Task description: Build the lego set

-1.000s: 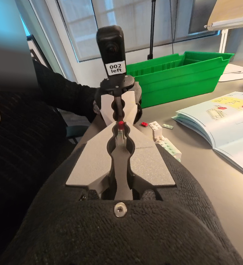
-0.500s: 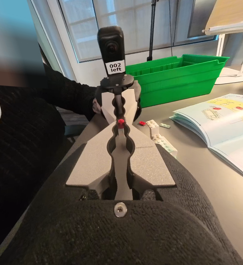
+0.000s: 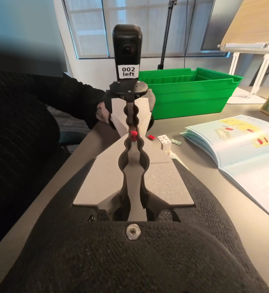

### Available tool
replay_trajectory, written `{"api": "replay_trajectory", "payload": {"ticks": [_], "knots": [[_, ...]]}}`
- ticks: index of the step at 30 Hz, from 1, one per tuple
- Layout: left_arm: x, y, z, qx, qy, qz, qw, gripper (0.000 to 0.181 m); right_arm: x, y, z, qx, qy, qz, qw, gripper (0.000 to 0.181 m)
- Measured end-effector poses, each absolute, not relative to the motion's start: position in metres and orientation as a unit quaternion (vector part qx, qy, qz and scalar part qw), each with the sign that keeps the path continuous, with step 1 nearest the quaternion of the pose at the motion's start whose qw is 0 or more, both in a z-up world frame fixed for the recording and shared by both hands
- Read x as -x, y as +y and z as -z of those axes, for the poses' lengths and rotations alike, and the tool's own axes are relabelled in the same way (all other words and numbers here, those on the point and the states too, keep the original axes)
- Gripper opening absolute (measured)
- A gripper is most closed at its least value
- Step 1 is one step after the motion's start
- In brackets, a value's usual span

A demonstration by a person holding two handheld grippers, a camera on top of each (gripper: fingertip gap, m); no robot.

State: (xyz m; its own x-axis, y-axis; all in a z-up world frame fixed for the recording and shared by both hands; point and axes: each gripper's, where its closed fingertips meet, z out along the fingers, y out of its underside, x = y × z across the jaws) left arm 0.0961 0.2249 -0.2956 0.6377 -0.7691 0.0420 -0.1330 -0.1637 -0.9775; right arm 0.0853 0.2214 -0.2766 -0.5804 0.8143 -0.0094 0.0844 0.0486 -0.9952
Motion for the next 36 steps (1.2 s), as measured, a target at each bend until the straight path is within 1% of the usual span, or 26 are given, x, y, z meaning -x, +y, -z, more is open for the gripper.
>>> {"api": "replay_trajectory", "payload": {"ticks": [4,9,13,17,19,28,36], "knots": [[-0.094,0.224,0.291,0.702,0.303,0.320,0.559,0.006,-0.084,0.221,0.273,0.317,-0.657,-0.592,0.342,0.005],[-0.092,0.224,0.287,0.698,0.288,0.347,0.557,0.006,-0.085,0.224,0.275,0.317,-0.659,-0.587,0.346,0.006],[-0.091,0.224,0.287,0.696,0.288,0.347,0.560,0.006,-0.084,0.224,0.273,0.328,-0.648,-0.604,0.330,0.006],[-0.092,0.222,0.284,0.687,0.289,0.350,0.567,0.006,-0.084,0.223,0.270,0.349,-0.619,-0.647,0.278,0.006],[-0.091,0.223,0.283,0.686,0.287,0.350,0.570,0.006,-0.084,0.223,0.269,0.355,-0.610,-0.657,0.267,0.006],[-0.089,0.223,0.279,0.677,0.281,0.351,0.582,0.006,-0.083,0.223,0.268,0.332,-0.625,-0.626,0.328,0.006],[-0.090,0.223,0.277,0.672,0.283,0.353,0.586,0.006,-0.083,0.223,0.263,0.332,-0.611,-0.642,0.323,0.006]]}}
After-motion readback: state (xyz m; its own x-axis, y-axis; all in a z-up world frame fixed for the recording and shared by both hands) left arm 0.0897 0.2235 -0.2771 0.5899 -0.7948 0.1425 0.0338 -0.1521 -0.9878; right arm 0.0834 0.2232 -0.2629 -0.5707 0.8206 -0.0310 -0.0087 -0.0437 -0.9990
